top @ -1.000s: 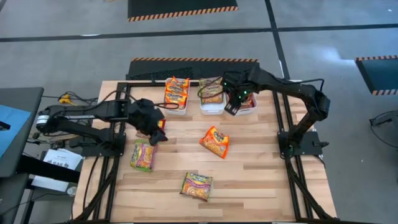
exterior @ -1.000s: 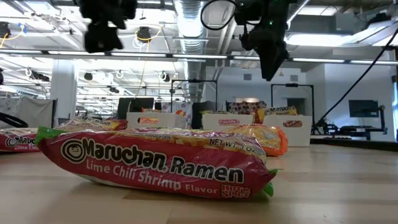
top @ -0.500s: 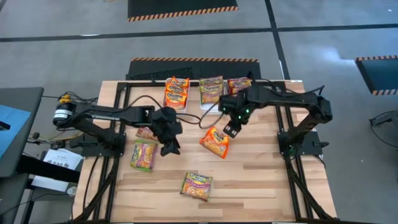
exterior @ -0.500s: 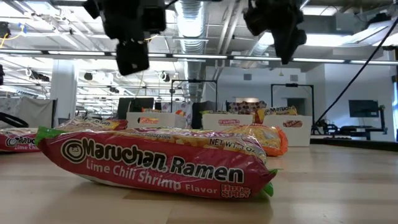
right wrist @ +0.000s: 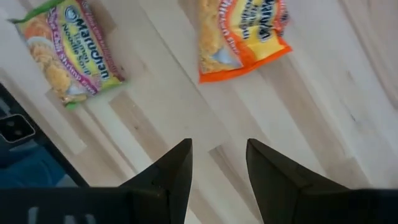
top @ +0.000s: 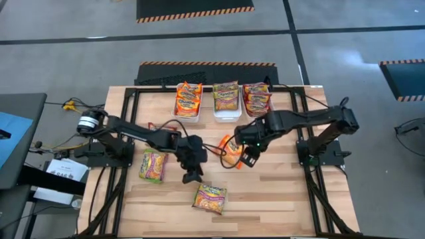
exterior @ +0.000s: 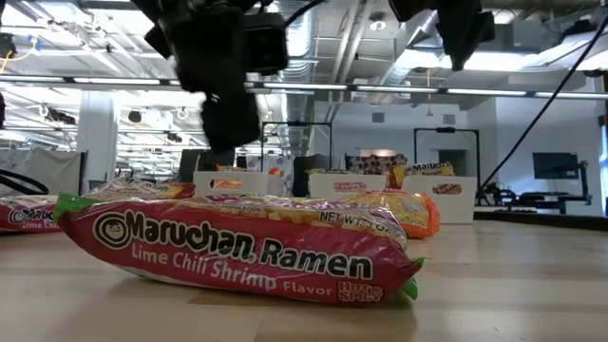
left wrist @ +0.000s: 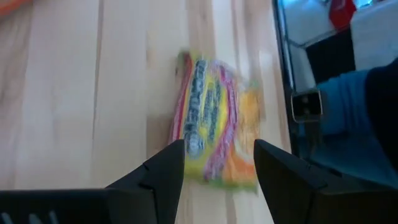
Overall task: Sort Maruchan noodles
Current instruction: Put the green noodle pack into the center white bin
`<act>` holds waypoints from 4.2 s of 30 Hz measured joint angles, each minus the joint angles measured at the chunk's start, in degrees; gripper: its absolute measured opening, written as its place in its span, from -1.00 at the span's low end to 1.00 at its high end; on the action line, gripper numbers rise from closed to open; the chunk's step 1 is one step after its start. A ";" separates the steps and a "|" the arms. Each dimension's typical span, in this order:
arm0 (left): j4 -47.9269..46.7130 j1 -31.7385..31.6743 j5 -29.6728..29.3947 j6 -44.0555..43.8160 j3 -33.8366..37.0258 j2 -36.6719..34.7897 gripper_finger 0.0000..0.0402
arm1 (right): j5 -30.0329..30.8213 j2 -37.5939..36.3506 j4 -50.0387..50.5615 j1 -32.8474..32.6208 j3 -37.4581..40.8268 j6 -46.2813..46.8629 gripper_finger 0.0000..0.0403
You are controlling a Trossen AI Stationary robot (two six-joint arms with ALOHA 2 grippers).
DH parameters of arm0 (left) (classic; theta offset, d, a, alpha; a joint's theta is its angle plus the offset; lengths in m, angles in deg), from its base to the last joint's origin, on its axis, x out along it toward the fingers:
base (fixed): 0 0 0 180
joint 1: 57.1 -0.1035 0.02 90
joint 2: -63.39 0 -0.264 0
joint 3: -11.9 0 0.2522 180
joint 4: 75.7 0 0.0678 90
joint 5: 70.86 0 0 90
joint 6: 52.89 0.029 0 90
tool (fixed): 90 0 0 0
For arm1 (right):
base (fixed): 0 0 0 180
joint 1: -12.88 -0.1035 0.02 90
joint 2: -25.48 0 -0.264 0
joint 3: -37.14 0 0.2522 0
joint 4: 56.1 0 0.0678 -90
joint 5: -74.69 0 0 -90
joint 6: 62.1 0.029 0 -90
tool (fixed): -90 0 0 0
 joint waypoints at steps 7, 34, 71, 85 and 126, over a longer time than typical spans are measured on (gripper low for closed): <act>4.61 1.50 -2.13 -0.75 -0.20 5.06 -0.11 | 0.12 0.00 -2.23 -2.41 0.00 0.17 -0.13; 12.69 5.26 -1.88 -3.96 -0.27 16.15 -0.13 | 1.34 0.04 -4.48 -2.73 0.02 0.10 -0.13; 0.17 2.62 -3.58 2.61 -0.11 4.81 -1.00 | 4.26 -2.96 -6.44 -1.68 -0.02 -0.21 -0.13; -4.70 -4.87 -7.64 7.75 -0.13 -6.22 -1.00 | 5.86 -10.46 -10.62 3.54 0.00 -7.59 -0.13; -8.34 -15.02 -31.74 40.89 -0.22 -14.52 -1.00 | -5.67 7.35 -34.50 21.87 0.07 -54.62 0.11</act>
